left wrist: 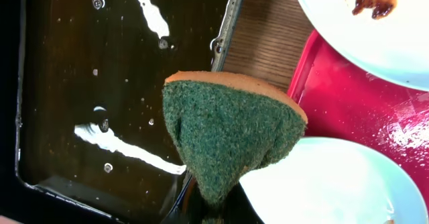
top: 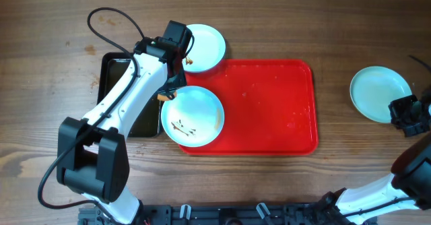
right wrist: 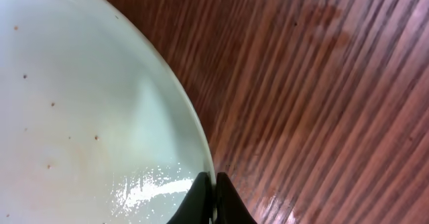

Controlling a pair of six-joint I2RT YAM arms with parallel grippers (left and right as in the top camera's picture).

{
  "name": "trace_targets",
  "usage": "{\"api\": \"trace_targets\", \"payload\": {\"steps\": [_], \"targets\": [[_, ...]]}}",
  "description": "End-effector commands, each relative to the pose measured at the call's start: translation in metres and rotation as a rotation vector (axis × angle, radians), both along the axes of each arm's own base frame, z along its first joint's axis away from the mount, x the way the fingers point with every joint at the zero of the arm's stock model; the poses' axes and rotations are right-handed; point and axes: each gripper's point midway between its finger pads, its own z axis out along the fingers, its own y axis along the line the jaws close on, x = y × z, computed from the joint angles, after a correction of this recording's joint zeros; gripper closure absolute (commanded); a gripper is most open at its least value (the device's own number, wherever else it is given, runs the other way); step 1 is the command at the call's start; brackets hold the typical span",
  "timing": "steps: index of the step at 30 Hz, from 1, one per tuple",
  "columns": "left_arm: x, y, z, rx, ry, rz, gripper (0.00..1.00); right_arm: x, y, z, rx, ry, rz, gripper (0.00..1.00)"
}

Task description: Clean dirty plates on tray and stack at the side

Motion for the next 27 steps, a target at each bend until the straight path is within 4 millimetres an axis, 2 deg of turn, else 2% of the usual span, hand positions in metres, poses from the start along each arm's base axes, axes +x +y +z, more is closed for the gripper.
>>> {"api": "trace_targets", "payload": {"steps": [1, 2, 4, 7, 9, 11, 12, 14, 15, 16, 18, 19, 20, 21, 22, 25, 27], "targets": [[0.002, -0.001, 0.012, -0.018, -0.028, -0.009, 0.96, 0.012, -0.008, 0.007, -0.017, -0.018, 0.053, 0.72], [0.003, -0.001, 0.012, -0.018, -0.029, -0.009, 0.96, 0.012, -0.006, 0.007, -0.006, -0.018, 0.055, 0.0], [0.003, -0.002, 0.013, -0.019, -0.031, -0.009, 0.96, 0.012, 0.001, 0.007, 0.028, -0.026, 0.062, 0.0], [0.003, -0.001, 0.013, -0.019, -0.03, -0.009, 0.96, 0.012, 0.003, 0.021, 0.032, -0.026, 0.063, 0.0], [0.003, -0.001, 0.013, -0.019, -0.03, -0.009, 0.96, 0.016, 0.0, 0.052, 0.004, -0.055, 0.064, 0.01], [0.003, -0.001, 0.013, -0.019, -0.031, -0.009, 0.96, 0.025, 0.001, 0.099, -0.048, -0.108, 0.09, 0.0], [0.003, -0.001, 0.013, -0.019, -0.031, -0.009, 0.96, 0.031, 0.005, 0.119, -0.076, -0.137, 0.127, 0.0], [0.005, 0.003, 0.014, 0.004, -0.043, -0.003, 0.96, 0.049, 0.03, 0.166, -0.135, -0.211, 0.236, 0.0], [0.007, 0.006, 0.014, 0.011, -0.048, 0.004, 0.96, 0.06, 0.049, 0.181, -0.144, -0.244, 0.313, 0.0], [0.009, 0.011, 0.014, 0.009, -0.053, 0.019, 0.96, 0.07, 0.077, 0.193, -0.143, -0.262, 0.409, 0.0], [0.012, 0.022, 0.014, 0.001, -0.054, 0.051, 0.96, 0.082, 0.126, 0.195, -0.121, -0.258, 0.566, 0.0], [0.013, 0.027, 0.014, -0.014, -0.052, 0.069, 0.96, 0.086, 0.151, 0.192, -0.103, -0.244, 0.644, 0.0], [0.015, 0.029, 0.012, -0.06, -0.036, 0.049, 0.96, 0.091, 0.19, 0.186, -0.072, -0.225, 0.753, 0.0], [0.017, 0.031, 0.011, -0.104, -0.026, 0.04, 0.96, 0.094, 0.22, 0.182, -0.05, -0.217, 0.843, 0.0], [0.019, 0.041, 0.01, -0.141, -0.019, 0.052, 0.96, 0.097, 0.257, 0.178, -0.02, -0.216, 0.944, 0.0], [0.02, 0.068, 0.009, -0.191, -0.008, 0.084, 0.96, 0.101, 0.337, 0.166, 0.072, -0.246, 1.131, 0.0], [0.018, 0.08, 0.008, -0.239, 0.005, 0.116, 0.96, 0.108, 0.378, 0.15, 0.18, -0.275, 1.191, 0.0]]}}
